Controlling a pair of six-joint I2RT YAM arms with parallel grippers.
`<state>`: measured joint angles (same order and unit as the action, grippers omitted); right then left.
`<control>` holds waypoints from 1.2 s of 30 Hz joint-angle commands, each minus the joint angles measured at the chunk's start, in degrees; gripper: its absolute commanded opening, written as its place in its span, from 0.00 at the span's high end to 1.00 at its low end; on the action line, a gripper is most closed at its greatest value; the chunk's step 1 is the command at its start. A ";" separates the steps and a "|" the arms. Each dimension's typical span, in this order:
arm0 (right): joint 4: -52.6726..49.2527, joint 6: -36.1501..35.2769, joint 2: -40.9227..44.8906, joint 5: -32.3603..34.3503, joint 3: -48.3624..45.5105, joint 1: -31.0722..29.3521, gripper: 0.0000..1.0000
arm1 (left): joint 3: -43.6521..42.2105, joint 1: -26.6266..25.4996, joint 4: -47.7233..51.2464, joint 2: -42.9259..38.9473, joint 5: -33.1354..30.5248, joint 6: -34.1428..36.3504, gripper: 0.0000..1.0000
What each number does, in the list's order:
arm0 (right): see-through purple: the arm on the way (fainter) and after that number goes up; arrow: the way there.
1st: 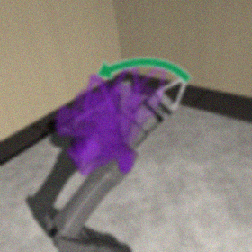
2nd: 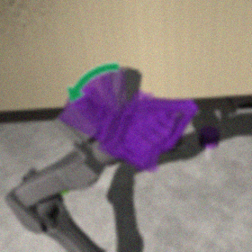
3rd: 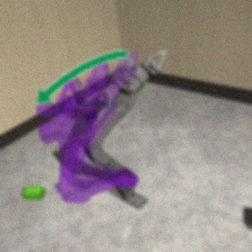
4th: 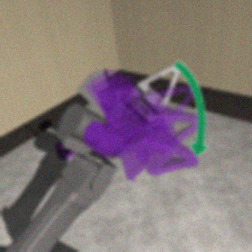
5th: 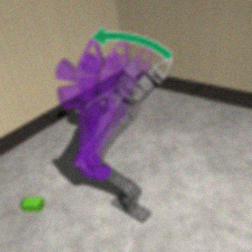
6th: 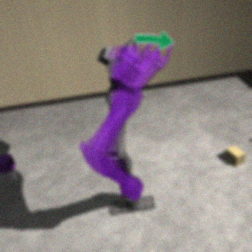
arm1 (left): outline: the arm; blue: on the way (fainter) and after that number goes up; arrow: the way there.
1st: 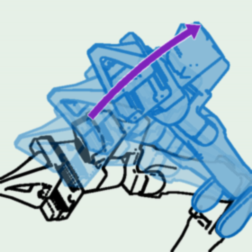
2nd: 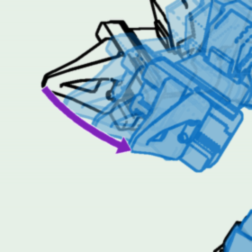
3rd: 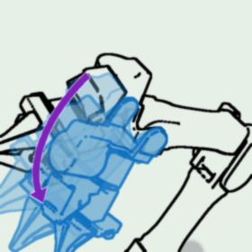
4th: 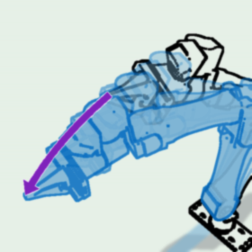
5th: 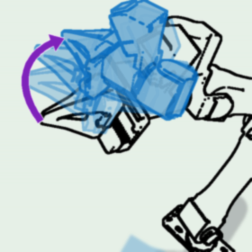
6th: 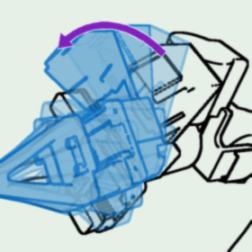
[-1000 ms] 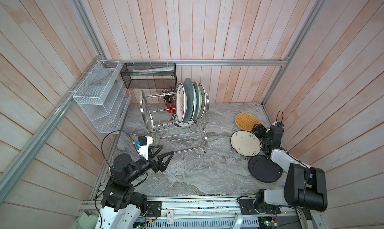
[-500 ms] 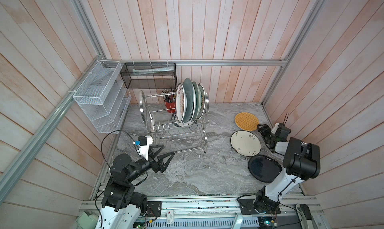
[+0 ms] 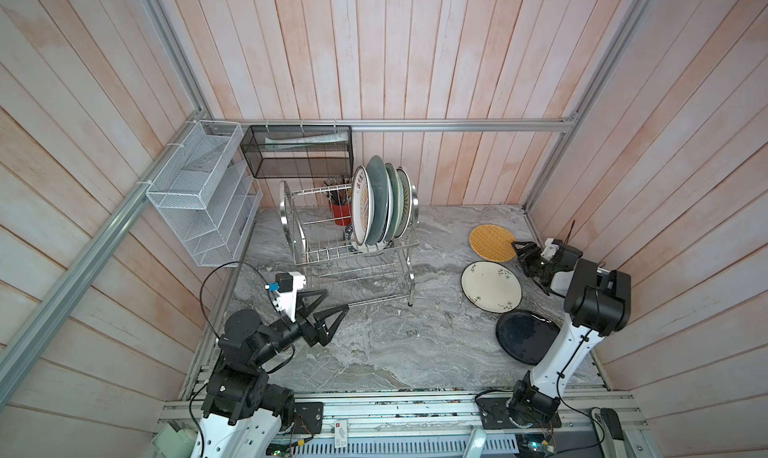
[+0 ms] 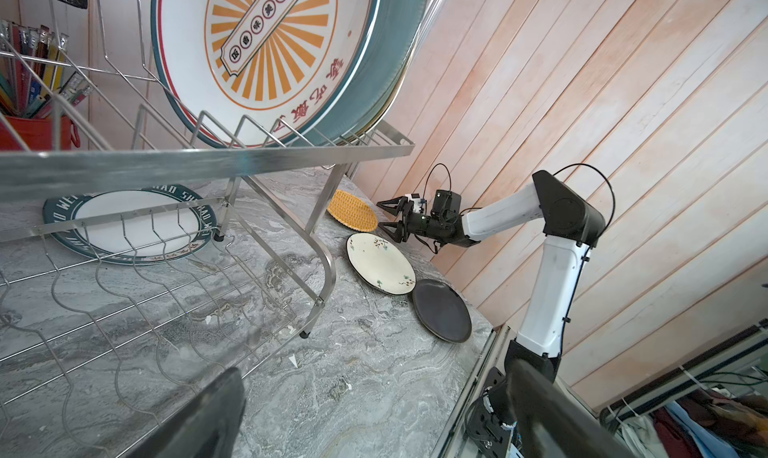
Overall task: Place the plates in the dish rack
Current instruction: 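Reach the right gripper to the yellow woven mat's rim and grasp it, then lift the yellow woven mat upright with the right gripper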
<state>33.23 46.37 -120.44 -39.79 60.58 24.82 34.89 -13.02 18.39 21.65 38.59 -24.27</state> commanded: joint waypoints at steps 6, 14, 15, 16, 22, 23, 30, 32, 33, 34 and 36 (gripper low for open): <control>-0.81 3.12 -7.19 -4.68 4.34 0.43 0.32 | -0.74 0.36 -1.38 -1.39 0.15 -0.45 0.00; -2.46 2.91 -9.99 -6.24 6.87 0.10 0.46 | -0.73 0.34 -1.42 -1.34 0.00 -0.48 0.00; -3.59 2.49 -10.31 -6.22 7.67 0.01 0.48 | -0.76 0.32 -1.41 -1.38 0.00 -0.47 0.00; -5.18 1.81 -10.50 -5.82 8.28 -0.12 0.49 | -0.79 0.31 -1.41 -1.35 0.00 -0.47 0.00; -8.32 -0.10 -11.57 -5.86 10.42 -1.50 0.61 | -0.76 0.31 -1.37 -1.38 -0.10 -0.44 0.00; -8.28 -0.10 -11.79 -6.11 10.52 -1.61 0.65 | -0.72 0.30 -1.43 -1.36 -0.16 -0.49 0.00; -2.50 4.95 -8.10 -7.41 8.02 -1.77 0.99 | -0.88 0.30 -1.41 -1.35 -1.42 -1.07 0.00; -0.44 6.86 -4.89 -6.83 6.85 -1.98 1.00 | -0.72 0.29 -1.14 -1.26 -2.49 -1.28 0.00; 0.80 7.93 -3.18 -6.31 6.04 -2.05 1.00 | -0.79 0.27 -1.08 -1.26 -2.84 -1.23 0.00; 2.29 9.41 -0.99 -5.55 4.88 -2.16 1.00 | -0.73 0.34 -1.08 -1.34 -3.19 -1.30 0.00; 5.07 12.65 3.33 -4.33 2.60 -2.56 1.00 | -0.82 0.32 -0.97 -1.32 -3.92 -1.53 0.00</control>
<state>32.03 54.22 -123.85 -45.25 64.58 22.98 34.68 -13.02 18.37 20.91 36.60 -25.28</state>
